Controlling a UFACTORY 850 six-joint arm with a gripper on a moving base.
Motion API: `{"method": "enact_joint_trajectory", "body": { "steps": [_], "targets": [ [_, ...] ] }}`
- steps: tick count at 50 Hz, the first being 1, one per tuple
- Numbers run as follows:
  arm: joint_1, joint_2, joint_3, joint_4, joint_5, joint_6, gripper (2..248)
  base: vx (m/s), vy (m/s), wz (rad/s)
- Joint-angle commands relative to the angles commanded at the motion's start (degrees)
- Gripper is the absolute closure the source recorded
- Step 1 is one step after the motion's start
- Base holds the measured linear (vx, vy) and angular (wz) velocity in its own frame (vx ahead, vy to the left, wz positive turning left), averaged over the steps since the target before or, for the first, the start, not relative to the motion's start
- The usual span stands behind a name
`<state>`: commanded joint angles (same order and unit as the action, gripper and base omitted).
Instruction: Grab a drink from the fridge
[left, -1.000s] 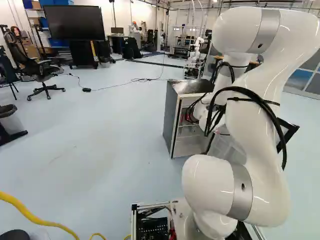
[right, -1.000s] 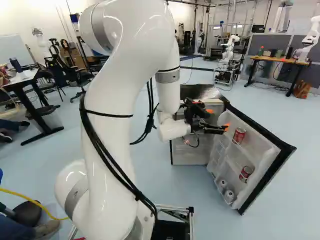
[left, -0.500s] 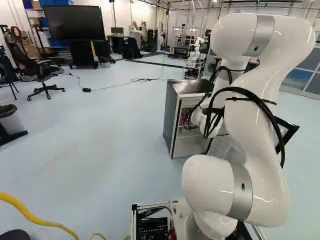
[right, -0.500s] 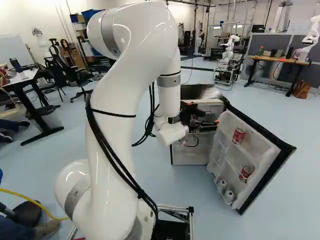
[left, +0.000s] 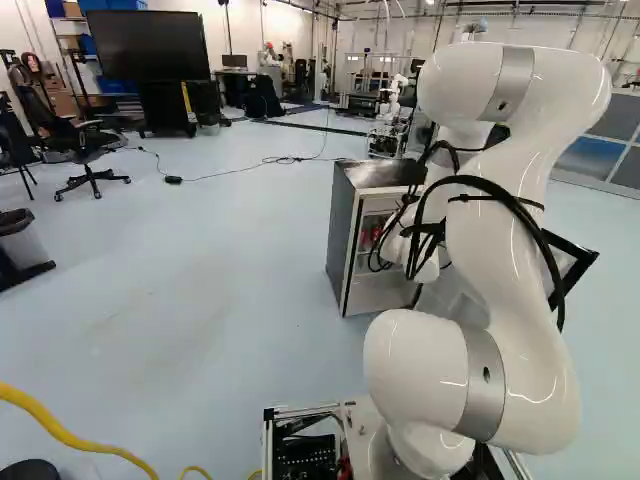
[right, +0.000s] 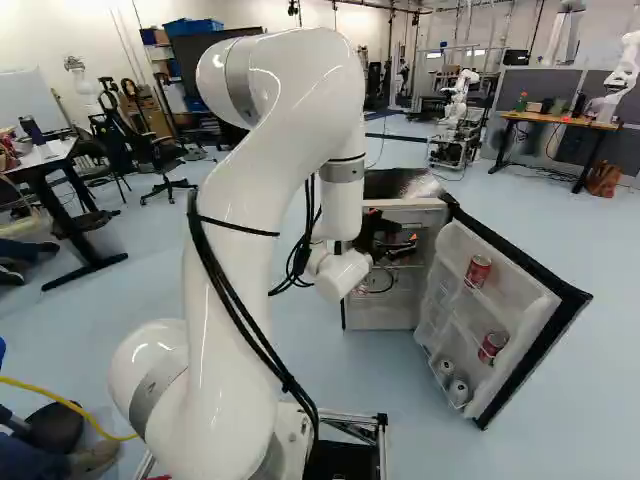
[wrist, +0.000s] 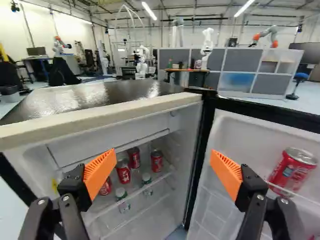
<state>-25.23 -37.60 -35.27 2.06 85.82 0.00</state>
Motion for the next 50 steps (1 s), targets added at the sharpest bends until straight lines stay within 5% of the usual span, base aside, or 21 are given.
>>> {"method": "enact_joint_trajectory", "body": {
  "steps": [29,50],
  "targets": [
    [-0.33,-4.98,-1.89,-17.37,1.56,0.0,3,0.0,0.0,0.0],
    [-3.27,-9.75,-5.29,-23.09,1.63,0.0,3,0.0,0.0,0.0]
  ]
}}
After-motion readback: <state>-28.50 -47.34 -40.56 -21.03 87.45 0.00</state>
